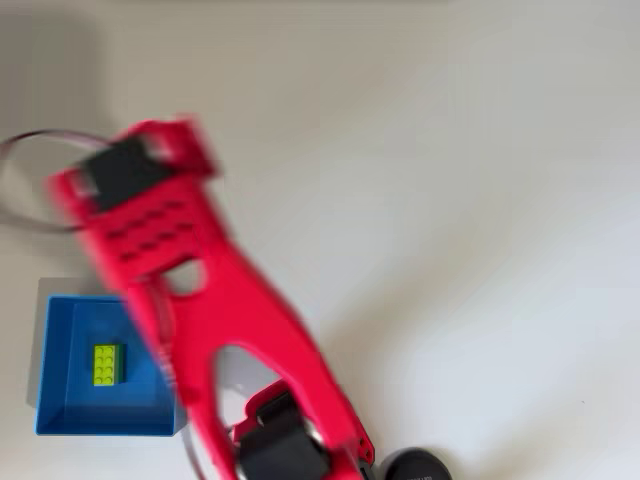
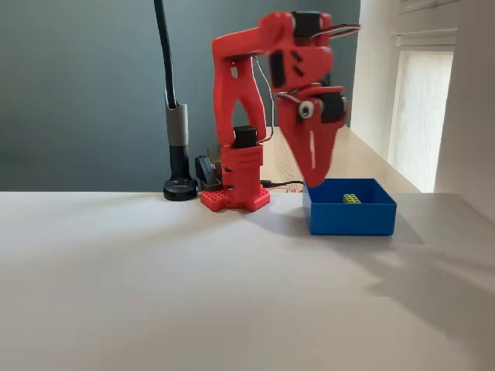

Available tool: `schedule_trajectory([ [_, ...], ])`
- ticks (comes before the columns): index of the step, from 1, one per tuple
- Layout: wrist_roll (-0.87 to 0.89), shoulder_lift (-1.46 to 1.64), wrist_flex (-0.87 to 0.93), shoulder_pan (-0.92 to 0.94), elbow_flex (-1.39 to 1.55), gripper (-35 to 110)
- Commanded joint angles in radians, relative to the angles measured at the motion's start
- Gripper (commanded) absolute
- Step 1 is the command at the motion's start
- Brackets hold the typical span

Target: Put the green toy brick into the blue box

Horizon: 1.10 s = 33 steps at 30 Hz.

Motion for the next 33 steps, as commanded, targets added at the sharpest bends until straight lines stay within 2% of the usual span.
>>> schedule_trajectory([
  [1,-0.021,0.186,-0.063,0.109,0.117,0],
  [21,0.038,0.914,-0.367,0.285,0.989,0],
  [33,0.046,1.220,-0.407,0.302,1.284,0],
])
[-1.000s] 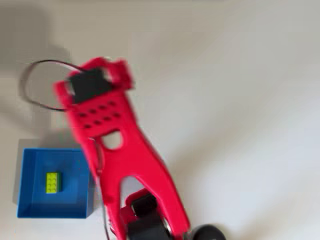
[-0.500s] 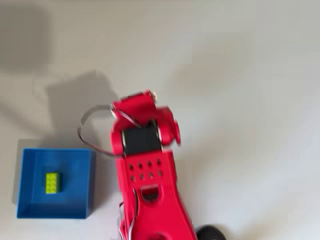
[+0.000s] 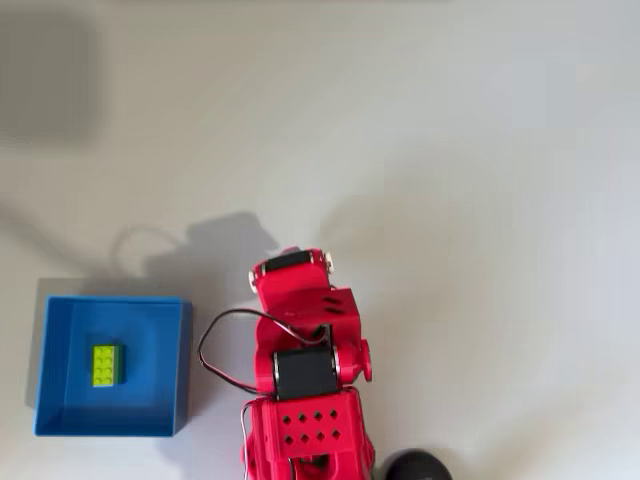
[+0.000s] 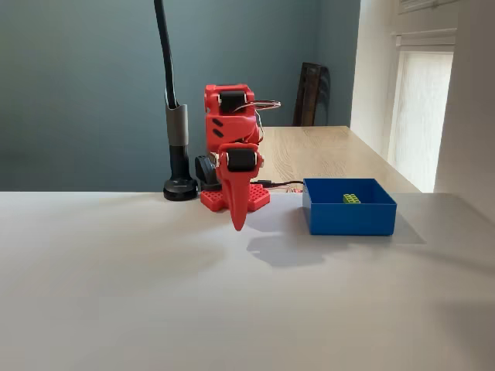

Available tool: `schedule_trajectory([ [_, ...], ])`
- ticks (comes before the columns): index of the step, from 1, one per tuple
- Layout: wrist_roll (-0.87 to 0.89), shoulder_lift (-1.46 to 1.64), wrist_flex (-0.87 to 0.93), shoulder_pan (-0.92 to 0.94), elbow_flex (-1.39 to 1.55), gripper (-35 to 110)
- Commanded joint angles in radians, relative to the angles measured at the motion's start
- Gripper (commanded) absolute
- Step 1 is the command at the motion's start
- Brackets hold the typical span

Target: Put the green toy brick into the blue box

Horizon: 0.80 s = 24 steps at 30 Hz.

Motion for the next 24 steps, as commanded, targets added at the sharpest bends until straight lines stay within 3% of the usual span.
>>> schedule_trajectory([
  [1,-0.005,0.091,-0.012,0.000,0.051,0],
  [24,-0.011,0.242,-0.014,0.048,0.173,0],
])
